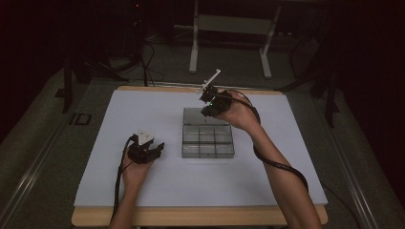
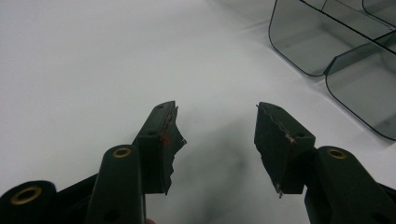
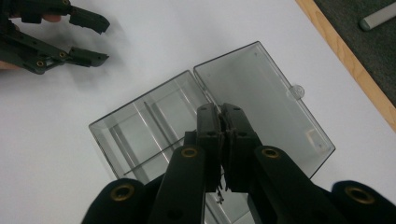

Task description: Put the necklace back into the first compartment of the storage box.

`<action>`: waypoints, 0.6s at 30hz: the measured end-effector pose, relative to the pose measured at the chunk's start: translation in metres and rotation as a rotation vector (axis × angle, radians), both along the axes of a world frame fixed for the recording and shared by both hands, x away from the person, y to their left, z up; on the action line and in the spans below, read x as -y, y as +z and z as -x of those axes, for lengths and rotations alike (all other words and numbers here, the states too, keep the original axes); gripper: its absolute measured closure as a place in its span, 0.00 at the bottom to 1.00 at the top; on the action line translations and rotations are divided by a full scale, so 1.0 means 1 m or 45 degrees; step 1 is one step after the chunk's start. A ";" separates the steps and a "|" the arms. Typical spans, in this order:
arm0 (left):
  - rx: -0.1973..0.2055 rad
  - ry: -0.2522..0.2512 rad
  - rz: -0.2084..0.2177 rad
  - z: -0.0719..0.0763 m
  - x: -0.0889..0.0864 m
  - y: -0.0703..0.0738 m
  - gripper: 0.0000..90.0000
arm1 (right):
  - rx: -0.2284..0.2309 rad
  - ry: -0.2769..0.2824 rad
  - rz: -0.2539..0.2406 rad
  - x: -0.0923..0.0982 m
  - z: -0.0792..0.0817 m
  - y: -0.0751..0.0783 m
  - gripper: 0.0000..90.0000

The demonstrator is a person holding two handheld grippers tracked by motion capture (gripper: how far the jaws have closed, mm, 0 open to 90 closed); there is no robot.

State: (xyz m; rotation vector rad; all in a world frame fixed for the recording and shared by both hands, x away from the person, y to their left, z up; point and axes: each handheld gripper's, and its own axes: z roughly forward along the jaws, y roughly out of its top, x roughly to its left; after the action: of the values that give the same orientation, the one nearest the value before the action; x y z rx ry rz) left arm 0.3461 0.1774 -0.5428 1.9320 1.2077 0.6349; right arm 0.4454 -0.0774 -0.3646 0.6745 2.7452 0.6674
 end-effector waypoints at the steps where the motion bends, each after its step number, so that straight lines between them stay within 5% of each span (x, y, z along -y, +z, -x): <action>1: 0.000 0.000 -0.001 0.000 0.000 0.000 0.55 | 0.002 0.000 0.001 -0.001 0.000 0.000 0.97; 18: -0.001 0.000 0.005 0.000 0.000 0.000 0.55 | 0.012 0.005 0.029 -0.011 -0.005 0.003 0.97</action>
State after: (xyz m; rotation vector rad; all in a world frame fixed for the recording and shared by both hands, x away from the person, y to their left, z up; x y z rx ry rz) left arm 0.3462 0.1777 -0.5429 1.9288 1.2084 0.6315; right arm 0.4504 -0.0660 -0.3614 0.6596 2.7420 0.6381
